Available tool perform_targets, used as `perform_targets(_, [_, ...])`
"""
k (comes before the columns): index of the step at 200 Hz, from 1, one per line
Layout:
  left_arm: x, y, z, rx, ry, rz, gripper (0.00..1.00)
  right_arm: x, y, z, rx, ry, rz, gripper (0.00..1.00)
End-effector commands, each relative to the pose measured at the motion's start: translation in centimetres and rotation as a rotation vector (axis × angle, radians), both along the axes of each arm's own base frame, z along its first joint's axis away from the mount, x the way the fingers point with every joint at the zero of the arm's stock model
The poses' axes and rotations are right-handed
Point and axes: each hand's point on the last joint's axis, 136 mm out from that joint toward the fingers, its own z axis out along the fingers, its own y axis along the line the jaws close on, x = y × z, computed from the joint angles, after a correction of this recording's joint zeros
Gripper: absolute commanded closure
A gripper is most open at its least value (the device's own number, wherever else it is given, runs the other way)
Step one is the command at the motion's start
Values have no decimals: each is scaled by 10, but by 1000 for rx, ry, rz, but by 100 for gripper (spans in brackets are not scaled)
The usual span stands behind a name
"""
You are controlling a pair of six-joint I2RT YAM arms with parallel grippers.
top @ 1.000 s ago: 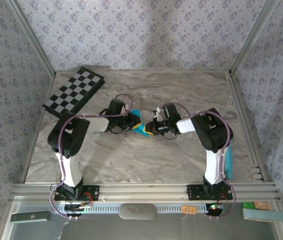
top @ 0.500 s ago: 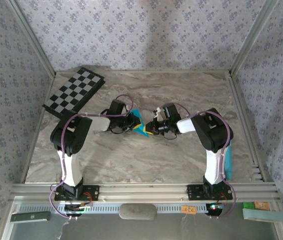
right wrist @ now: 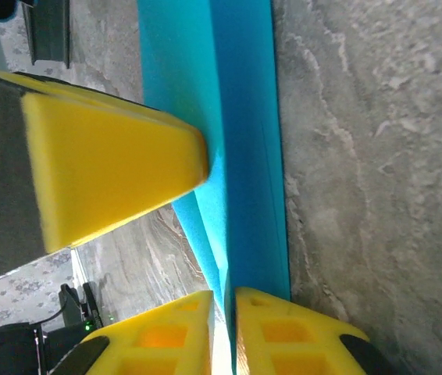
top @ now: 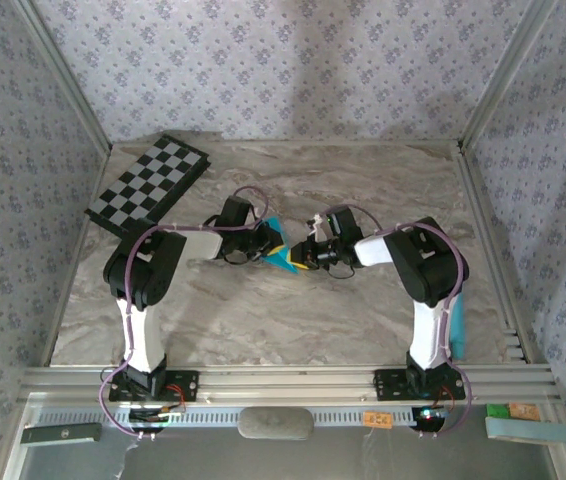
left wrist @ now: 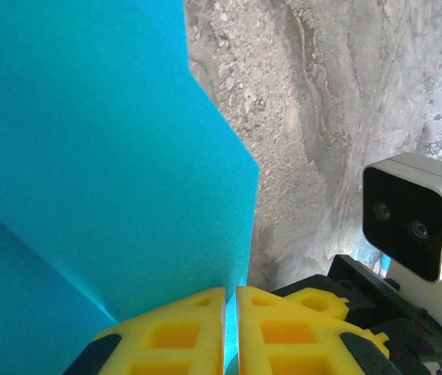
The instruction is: Fold a paper plane with a square sheet of paper (pick it up from the middle)
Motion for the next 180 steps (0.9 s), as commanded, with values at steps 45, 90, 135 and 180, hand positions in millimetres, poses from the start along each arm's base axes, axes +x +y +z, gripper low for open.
perform_targets(45, [-1,-4,-12,19,39,-8,89,-5,-22,-3,-124,-26,-17,78])
perform_targets(90, [-1,-4,-13,24,48,-3,89,-5,-25,2,-224,-118,2,65])
perform_targets(135, [0,-3,-14,17,53,10,89,-8,-26,-2,-417,-212,40,60])
perform_targets(180, [-1,-3,-15,15,64,16,89,-9,-18,-4,-512,-281,110,59])
